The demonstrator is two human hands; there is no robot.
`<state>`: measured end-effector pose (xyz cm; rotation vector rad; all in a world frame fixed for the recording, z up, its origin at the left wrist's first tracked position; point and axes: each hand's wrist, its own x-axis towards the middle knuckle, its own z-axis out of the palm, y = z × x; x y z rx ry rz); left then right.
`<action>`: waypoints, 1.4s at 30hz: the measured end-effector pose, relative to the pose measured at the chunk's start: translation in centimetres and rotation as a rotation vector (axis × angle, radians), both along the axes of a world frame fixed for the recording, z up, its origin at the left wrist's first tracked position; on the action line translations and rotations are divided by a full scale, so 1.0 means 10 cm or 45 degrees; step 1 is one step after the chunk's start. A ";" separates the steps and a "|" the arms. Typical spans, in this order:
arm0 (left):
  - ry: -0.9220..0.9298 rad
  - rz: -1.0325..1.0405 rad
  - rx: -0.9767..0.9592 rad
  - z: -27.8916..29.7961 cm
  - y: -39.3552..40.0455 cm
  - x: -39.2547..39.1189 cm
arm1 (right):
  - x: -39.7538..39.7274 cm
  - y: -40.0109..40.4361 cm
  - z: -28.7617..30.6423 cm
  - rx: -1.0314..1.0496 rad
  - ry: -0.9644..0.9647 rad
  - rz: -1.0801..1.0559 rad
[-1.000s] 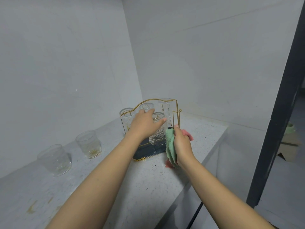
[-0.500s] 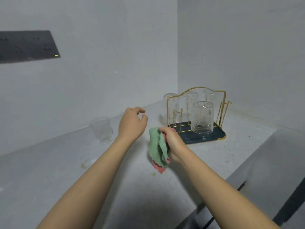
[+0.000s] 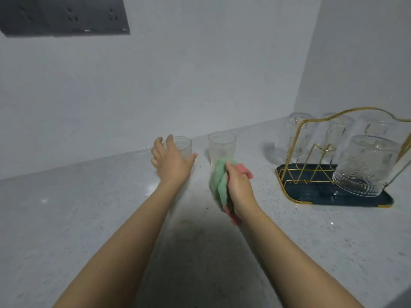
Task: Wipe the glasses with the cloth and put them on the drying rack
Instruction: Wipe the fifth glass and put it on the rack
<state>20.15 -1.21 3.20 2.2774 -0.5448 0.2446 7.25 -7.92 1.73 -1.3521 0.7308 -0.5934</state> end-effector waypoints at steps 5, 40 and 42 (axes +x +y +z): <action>0.261 -0.118 -0.325 -0.14 -0.01 0.14 | 0.02 -0.03 -0.03 0.011 0.050 -0.018; 0.974 -0.578 -1.121 -0.04 0.29 -1.96 | -1.36 0.44 0.10 -1.005 -0.072 0.198; 0.967 -0.636 -1.080 -0.06 0.29 -1.97 | -1.38 0.41 0.10 -0.833 -0.124 0.237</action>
